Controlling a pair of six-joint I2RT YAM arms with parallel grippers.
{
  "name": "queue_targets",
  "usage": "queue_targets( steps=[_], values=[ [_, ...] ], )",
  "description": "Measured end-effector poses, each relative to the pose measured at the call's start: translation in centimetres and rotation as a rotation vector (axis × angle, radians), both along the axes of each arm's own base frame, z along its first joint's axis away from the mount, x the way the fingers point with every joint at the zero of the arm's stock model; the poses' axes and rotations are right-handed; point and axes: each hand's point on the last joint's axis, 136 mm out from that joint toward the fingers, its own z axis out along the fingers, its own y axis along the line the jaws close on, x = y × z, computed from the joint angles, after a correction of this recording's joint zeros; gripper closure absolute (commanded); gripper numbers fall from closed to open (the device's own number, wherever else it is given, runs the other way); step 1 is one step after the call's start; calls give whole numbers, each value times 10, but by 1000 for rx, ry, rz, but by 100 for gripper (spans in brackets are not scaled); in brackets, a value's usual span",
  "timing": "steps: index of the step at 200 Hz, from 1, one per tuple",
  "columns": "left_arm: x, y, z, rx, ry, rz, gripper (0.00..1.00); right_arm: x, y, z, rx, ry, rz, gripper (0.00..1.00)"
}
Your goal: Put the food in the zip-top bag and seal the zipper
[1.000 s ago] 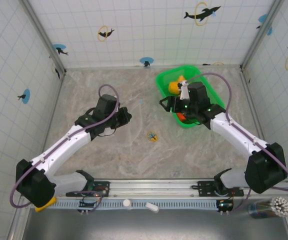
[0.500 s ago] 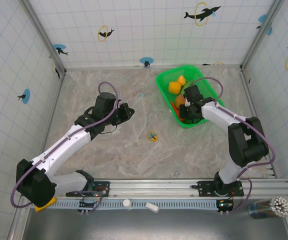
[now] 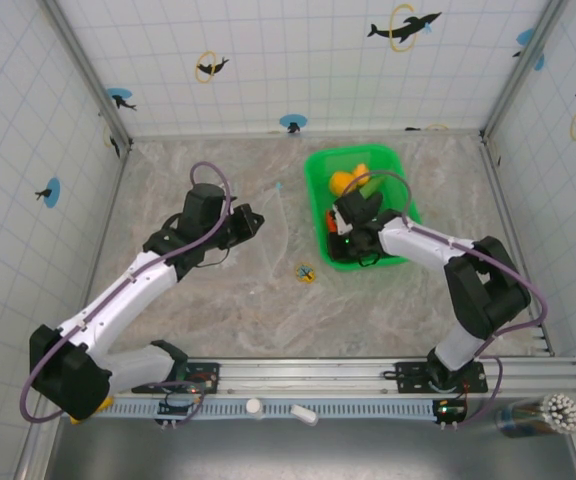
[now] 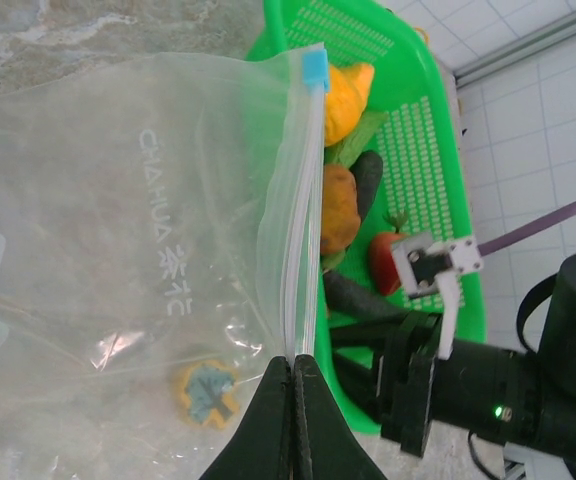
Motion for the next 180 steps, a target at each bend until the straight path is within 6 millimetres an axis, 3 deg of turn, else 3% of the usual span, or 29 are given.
queue_targets(
  steps=[25, 53, 79, 106, 134, 180],
  values=[
    [-2, 2, 3, 3, -9, 0, 100, -14, 13, 6, 27, 5, 29, 57],
    [-4, 4, 5, 11, -19, -6, 100, 5, 0, 32, 31, -93, -48, 18],
    [-4, 4, 5, 9, -21, -7, 100, 34, -19, 54, 26, -197, -184, 15],
    [-4, 4, 5, 9, -21, -7, 100, 64, -30, 58, -36, -224, -301, 14],
    [-5, 5, 4, 9, -20, -7, 100, 95, -27, 50, -67, -206, -378, 14],
    [-7, 6, 6, 6, -25, -7, 100, 112, -25, 19, -109, -117, -463, 17]
  ],
)
